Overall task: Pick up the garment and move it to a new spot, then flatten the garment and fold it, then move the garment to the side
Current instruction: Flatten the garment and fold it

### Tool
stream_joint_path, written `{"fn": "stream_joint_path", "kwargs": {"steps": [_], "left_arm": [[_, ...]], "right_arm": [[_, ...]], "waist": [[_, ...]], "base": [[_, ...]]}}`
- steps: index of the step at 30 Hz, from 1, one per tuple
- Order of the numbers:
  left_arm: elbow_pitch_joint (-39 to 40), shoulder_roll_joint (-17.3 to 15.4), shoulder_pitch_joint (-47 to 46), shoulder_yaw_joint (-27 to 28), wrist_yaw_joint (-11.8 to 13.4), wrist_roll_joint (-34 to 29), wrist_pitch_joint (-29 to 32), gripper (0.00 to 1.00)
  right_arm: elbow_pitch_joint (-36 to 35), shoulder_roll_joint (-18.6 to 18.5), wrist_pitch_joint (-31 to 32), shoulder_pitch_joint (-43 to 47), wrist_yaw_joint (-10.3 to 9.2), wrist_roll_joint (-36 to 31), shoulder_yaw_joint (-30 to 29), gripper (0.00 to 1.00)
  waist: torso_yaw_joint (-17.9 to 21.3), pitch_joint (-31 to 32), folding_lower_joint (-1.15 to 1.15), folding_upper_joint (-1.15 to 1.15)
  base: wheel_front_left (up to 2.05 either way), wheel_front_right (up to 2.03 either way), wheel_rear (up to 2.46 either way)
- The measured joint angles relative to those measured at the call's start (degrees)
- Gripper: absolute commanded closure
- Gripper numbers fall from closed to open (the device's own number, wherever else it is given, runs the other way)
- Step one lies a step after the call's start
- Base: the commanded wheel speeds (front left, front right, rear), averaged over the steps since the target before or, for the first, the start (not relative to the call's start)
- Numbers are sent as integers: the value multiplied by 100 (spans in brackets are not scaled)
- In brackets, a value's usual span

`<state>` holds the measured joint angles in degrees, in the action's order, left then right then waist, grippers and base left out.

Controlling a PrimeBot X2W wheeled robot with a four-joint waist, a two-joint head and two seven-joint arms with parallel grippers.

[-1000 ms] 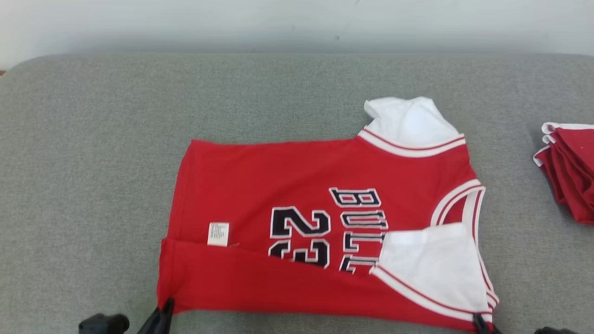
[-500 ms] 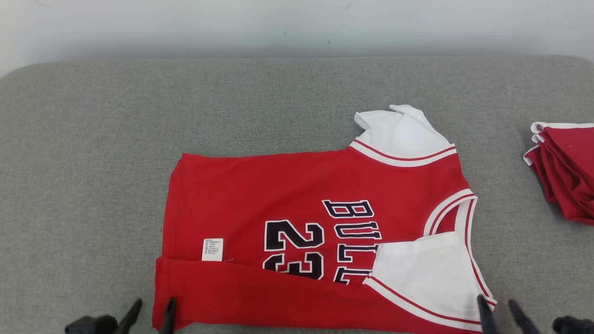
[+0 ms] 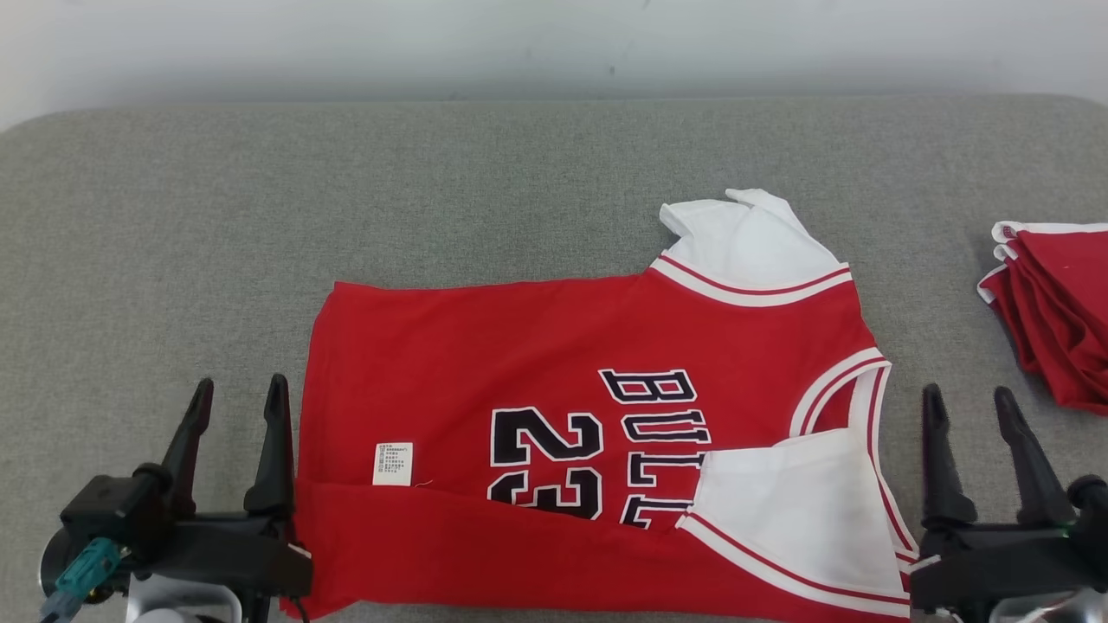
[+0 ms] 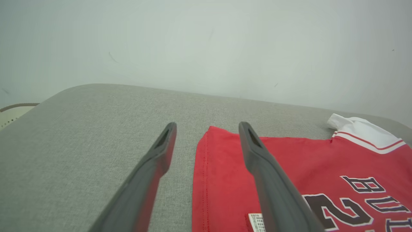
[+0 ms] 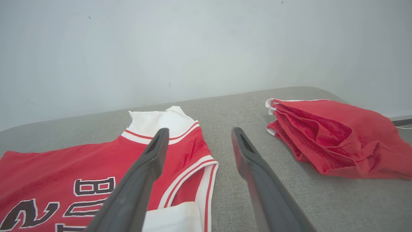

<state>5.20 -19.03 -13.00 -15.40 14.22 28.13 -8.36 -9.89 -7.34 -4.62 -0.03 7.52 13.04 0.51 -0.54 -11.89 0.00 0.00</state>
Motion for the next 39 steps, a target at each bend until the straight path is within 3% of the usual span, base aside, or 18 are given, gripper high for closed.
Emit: {"fn": "stream_joint_path", "kwargs": {"steps": [8, 22, 28, 39], "left_arm": [[-408, 10, -254, -113, 2, -247, -213, 0], [-637, 49, -603, -339, -160, -246, -120, 0], [-1043, 57, -1230, -532, -513, -135, 343, 0], [-2972, 88, -2610, -485, -1323, 412, 755, 0]], "right_arm": [[63, -132, -178, -170, 0, -301, 627, 0], [82, -214, -168, -248, 0, -172, 649, 0], [66, -291, -140, -367, 0, -93, 594, 0], [181, -243, -213, -673, 0, -33, 766, 0]], "waist": [[22, -19, 0, 0], [-79, -136, 0, 0], [-101, -310, 0, 0], [156, -758, 1, 0]], "base": [[0, 0, 0], [0, 0, 0], [0, 0, 0], [0, 0, 0]]}}
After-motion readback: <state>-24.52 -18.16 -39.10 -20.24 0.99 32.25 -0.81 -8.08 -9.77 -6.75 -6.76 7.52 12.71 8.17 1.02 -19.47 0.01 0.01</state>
